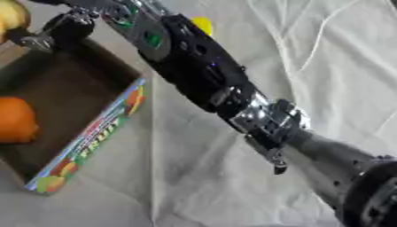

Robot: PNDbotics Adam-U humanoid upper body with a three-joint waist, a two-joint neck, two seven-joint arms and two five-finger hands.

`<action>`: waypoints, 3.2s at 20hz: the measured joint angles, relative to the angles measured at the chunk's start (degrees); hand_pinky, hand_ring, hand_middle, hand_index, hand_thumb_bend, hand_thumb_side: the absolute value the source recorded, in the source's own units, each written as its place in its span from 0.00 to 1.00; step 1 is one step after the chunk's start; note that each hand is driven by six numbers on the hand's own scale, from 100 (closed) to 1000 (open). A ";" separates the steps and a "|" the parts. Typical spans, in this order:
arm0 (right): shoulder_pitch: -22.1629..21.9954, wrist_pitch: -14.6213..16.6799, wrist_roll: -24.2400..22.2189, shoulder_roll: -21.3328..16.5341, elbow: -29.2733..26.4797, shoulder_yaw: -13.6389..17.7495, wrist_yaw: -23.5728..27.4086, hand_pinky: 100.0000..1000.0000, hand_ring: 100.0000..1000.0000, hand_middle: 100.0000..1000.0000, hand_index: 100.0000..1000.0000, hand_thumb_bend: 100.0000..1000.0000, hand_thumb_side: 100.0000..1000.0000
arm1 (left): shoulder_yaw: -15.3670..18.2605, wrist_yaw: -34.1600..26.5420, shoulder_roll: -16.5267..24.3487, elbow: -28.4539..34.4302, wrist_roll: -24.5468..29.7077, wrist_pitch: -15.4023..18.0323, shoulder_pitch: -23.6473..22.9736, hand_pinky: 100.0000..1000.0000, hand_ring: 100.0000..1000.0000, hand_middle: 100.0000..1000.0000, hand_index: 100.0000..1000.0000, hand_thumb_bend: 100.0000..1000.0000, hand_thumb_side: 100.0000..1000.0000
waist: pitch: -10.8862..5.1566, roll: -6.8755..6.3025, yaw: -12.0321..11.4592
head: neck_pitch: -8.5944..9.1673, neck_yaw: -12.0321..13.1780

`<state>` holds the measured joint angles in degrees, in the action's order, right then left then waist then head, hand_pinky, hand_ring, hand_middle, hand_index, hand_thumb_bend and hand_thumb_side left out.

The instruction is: Pick up objects on the table and place them in the box.

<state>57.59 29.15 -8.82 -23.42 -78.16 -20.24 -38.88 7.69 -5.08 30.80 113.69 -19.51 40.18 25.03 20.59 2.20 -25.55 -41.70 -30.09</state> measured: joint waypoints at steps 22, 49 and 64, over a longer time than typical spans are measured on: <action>-3.72 9.65 -10.75 -2.23 -6.02 -0.34 -10.36 0.90 1.00 0.83 0.94 0.00 0.01 | 0.15 0.16 0.00 0.00 0.33 -1.41 -2.39 0.81 0.80 0.74 0.87 0.13 0.17 | -0.53 0.06 2.14 | -0.14 1.46; -20.30 -0.21 -6.51 -31.89 -6.32 13.66 11.79 0.90 1.00 0.82 0.96 0.00 0.00 | 1.05 1.00 0.00 0.00 -0.33 -2.26 -4.83 0.81 0.80 0.74 0.87 0.09 0.21 | -1.16 -0.33 5.08 | -0.95 3.67; -20.65 0.82 -5.89 -32.77 -0.37 14.05 6.61 0.92 1.00 0.81 0.98 0.00 0.09 | 1.36 1.01 -0.05 0.00 -0.47 -2.44 -4.88 0.81 0.80 0.74 0.87 0.07 0.22 | -0.57 -0.27 4.55 | -0.17 2.12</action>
<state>36.94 29.98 -14.71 -56.19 -78.52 -6.19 -32.27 9.04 -4.08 30.75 113.69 -19.98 37.75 20.15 20.02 1.93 -21.00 -41.87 -27.97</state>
